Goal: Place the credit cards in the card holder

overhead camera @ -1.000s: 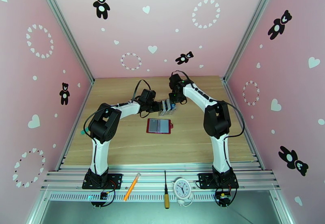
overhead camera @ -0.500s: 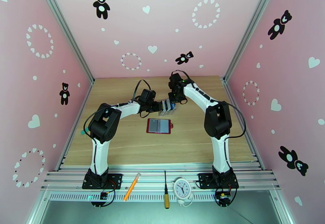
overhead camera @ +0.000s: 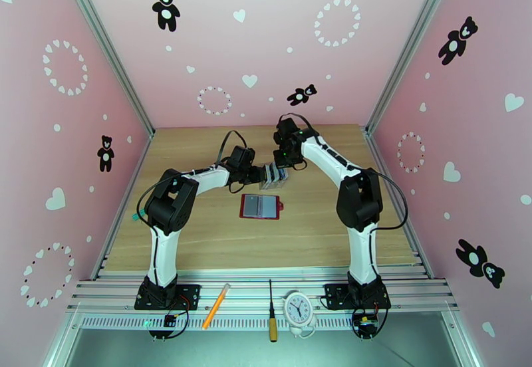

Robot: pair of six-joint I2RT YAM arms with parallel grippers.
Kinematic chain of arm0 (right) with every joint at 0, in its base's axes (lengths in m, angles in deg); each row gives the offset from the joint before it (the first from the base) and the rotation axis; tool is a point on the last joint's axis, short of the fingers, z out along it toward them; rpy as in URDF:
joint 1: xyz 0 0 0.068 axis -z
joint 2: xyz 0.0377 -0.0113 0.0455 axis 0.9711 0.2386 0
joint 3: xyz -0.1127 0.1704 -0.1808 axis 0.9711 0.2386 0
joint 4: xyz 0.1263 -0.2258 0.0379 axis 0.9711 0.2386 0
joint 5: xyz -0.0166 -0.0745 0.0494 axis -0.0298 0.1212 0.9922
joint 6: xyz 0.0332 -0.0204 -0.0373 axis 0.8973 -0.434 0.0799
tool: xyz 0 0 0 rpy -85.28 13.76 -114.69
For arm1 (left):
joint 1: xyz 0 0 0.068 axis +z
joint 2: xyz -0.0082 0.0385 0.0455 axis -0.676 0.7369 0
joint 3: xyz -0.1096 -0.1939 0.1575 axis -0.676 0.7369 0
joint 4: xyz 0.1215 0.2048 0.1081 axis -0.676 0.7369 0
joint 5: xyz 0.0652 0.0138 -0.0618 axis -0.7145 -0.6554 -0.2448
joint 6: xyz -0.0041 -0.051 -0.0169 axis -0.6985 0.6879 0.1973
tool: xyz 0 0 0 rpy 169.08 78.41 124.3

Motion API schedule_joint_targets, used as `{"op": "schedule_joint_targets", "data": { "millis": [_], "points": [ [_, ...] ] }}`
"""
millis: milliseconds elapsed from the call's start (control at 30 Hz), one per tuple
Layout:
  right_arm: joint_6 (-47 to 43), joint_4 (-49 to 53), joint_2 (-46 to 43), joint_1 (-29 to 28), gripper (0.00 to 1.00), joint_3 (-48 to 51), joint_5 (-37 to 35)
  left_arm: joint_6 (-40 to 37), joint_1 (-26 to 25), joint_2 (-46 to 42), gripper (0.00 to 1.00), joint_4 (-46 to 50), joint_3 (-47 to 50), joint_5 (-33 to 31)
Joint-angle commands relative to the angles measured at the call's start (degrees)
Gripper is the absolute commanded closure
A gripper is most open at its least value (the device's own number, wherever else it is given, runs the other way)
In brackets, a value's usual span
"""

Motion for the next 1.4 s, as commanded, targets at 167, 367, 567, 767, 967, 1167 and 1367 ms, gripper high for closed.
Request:
{"op": "schedule_joint_targets", "data": {
  "millis": [167, 367, 567, 767, 967, 1167, 1367],
  "points": [
    [2.2, -1.6, -6.3, -1.1, 1.00, 2.9, 2.2, 0.1, 0.8, 0.2, 0.60, 3.9, 1.0, -0.2],
    [2.3, -2.4, -6.0, -1.8, 1.00, 4.0, 2.5, 0.0, 0.8, 0.2, 0.60, 3.9, 1.0, -0.2],
    [1.1, -2.2, -5.3, -2.0, 1.00, 5.3, 0.1, 0.0, 0.8, 0.1, 0.60, 4.0, 1.0, -0.3],
    [0.4, -3.2, -7.2, -2.1, 1.00, 8.5, -1.3, 0.0, 0.7, 0.3, 0.60, 4.0, 1.0, -0.2],
    [0.6, -6.0, -9.1, -2.3, 1.00, 12.4, -1.8, 0.0, 0.8, 0.4, 0.61, 3.9, 1.0, -0.1],
    [1.6, -8.2, -10.6, -2.3, 1.00, 14.6, 0.9, 0.1, 0.7, 0.3, 0.61, 4.0, 1.0, 0.0],
    [2.6, -9.1, -10.0, -2.9, 1.00, 15.3, 3.1, 0.0, 0.7, 0.2, 0.61, 4.0, 1.0, 0.0]
  ]
}}
